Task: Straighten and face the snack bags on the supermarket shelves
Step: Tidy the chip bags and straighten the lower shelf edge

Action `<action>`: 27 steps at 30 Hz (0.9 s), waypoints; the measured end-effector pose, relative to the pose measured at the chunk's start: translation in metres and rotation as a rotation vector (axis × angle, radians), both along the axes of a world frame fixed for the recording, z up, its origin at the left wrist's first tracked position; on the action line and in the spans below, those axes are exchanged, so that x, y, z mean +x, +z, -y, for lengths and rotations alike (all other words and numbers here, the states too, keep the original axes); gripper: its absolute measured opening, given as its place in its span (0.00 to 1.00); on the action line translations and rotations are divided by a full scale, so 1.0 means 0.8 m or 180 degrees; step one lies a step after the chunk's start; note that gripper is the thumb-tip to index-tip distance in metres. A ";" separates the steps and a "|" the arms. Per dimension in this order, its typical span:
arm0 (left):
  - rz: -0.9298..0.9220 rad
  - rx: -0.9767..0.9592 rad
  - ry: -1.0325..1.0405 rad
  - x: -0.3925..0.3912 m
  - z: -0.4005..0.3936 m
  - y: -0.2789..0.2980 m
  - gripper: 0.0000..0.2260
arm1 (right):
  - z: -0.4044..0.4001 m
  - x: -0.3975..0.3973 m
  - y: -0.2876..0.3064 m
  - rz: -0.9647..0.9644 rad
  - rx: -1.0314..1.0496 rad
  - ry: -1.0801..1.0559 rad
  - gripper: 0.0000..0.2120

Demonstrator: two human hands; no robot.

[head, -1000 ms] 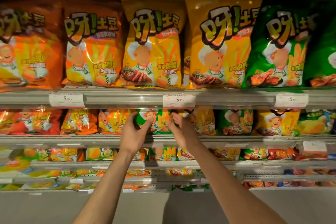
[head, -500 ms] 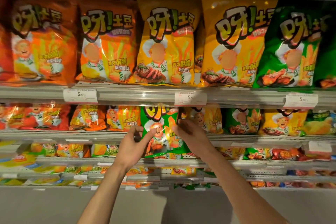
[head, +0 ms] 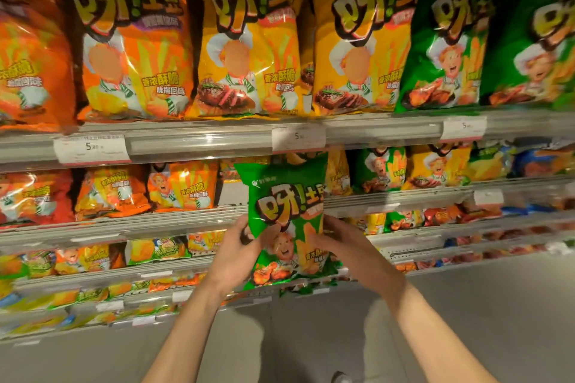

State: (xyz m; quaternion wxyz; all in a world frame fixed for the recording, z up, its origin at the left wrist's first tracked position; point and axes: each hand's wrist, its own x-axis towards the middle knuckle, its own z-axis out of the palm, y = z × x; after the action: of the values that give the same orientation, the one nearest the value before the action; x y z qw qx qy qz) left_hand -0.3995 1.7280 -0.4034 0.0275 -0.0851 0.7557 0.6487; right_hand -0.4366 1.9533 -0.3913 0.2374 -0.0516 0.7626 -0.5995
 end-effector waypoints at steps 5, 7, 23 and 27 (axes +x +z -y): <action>0.0001 0.0040 -0.0127 -0.006 -0.051 0.008 0.17 | -0.050 -0.002 0.008 -0.0003 0.0059 -0.0145 0.22; -0.0027 -0.0080 -0.0165 -0.010 -0.077 0.009 0.15 | -0.076 -0.008 0.009 0.0065 -0.0006 -0.0153 0.19; -0.0020 -0.0219 -0.0255 -0.087 -0.361 0.019 0.13 | -0.360 -0.085 0.008 -0.0271 0.0055 -0.0382 0.11; 0.0123 -0.0208 -0.0474 -0.107 -0.392 0.020 0.14 | -0.399 -0.091 0.002 -0.0175 -0.0150 -0.0500 0.13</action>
State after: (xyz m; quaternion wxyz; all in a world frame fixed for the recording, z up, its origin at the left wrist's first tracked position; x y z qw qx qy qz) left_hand -0.4854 2.0412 -0.3874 0.0875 -0.0420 0.7801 0.6181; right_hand -0.5098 2.2723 -0.3898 0.1674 -0.0136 0.7562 -0.6324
